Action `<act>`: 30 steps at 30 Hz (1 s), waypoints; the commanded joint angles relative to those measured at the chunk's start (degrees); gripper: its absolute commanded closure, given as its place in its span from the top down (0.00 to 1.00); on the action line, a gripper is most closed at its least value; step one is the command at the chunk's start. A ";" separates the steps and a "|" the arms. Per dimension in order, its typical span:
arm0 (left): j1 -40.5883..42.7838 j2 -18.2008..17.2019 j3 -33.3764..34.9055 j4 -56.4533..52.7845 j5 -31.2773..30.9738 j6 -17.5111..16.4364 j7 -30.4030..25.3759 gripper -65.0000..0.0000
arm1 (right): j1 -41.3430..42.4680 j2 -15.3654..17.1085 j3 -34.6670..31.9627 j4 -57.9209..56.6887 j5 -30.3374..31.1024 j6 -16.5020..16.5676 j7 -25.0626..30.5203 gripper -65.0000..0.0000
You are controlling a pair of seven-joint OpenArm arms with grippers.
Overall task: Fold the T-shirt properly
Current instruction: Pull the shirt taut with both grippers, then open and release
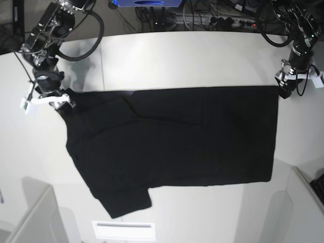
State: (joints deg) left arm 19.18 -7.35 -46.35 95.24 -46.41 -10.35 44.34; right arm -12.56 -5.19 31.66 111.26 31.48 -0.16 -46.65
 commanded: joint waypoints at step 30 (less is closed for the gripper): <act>-9.47 -0.69 0.50 -15.55 -0.75 -6.49 -0.42 0.73 | 5.39 3.83 7.42 -25.59 10.76 0.12 5.47 0.50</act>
State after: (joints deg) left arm 9.69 -7.66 -45.82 79.46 -47.44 -16.99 42.89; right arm -7.31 -1.76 38.92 85.32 43.24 0.49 -40.23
